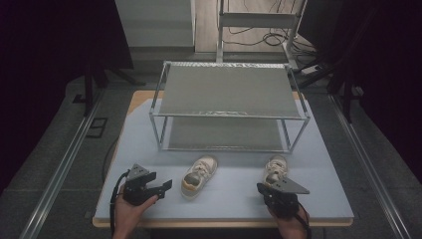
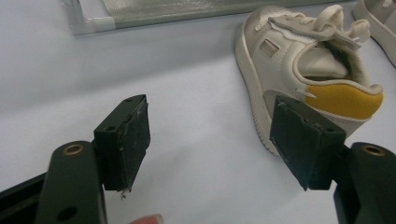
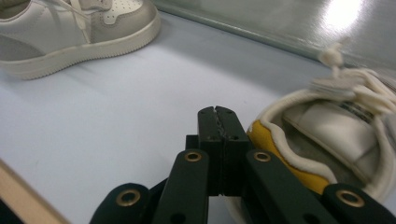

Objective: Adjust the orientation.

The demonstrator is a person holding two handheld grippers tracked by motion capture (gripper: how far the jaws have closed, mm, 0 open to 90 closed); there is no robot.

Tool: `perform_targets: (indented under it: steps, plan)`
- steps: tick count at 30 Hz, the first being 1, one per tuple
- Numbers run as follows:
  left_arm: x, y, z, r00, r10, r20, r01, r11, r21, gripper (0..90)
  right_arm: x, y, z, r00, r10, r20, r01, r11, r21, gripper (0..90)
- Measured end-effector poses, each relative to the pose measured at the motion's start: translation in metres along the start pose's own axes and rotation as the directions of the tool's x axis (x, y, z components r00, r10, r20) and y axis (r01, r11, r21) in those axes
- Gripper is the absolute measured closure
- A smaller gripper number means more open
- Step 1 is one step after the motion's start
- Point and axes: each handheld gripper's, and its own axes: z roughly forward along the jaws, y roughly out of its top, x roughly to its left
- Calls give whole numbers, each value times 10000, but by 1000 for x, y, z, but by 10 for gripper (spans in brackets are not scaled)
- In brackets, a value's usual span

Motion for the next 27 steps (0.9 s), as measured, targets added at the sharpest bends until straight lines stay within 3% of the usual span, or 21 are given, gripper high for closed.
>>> perform_targets:
  steps: [12,27]
  plan:
    - [-2,0,2,10000,30,-16,-30,10000,74,285,-21,-21,-33,9985,496,227,-493,9987,-145,892]
    - [-1,-1,2,10000,14,-35,-14,10000,85,285,-50,-40,-53,9902,1214,690,-1201,9925,-222,893]
